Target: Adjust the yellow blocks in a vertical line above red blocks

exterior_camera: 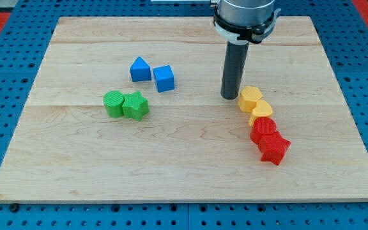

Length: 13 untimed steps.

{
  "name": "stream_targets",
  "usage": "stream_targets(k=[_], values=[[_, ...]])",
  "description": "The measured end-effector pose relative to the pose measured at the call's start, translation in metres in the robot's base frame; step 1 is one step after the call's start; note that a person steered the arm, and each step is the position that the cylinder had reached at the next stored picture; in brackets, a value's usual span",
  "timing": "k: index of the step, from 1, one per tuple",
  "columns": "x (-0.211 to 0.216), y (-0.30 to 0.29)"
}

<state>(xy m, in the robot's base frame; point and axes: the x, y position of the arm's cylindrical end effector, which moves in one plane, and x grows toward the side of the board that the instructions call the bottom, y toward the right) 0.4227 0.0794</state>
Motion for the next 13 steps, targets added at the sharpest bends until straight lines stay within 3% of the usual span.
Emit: stream_targets(k=[2,5,7,8,9,10,11,12,13], values=[[0.011,-0.011],[0.007,0.04],[-0.075,0.043],[-0.08,0.081],[-0.073,0.132],[-0.04,0.142],[0.015,0.139],[0.042,0.135],[0.034,0.113]])
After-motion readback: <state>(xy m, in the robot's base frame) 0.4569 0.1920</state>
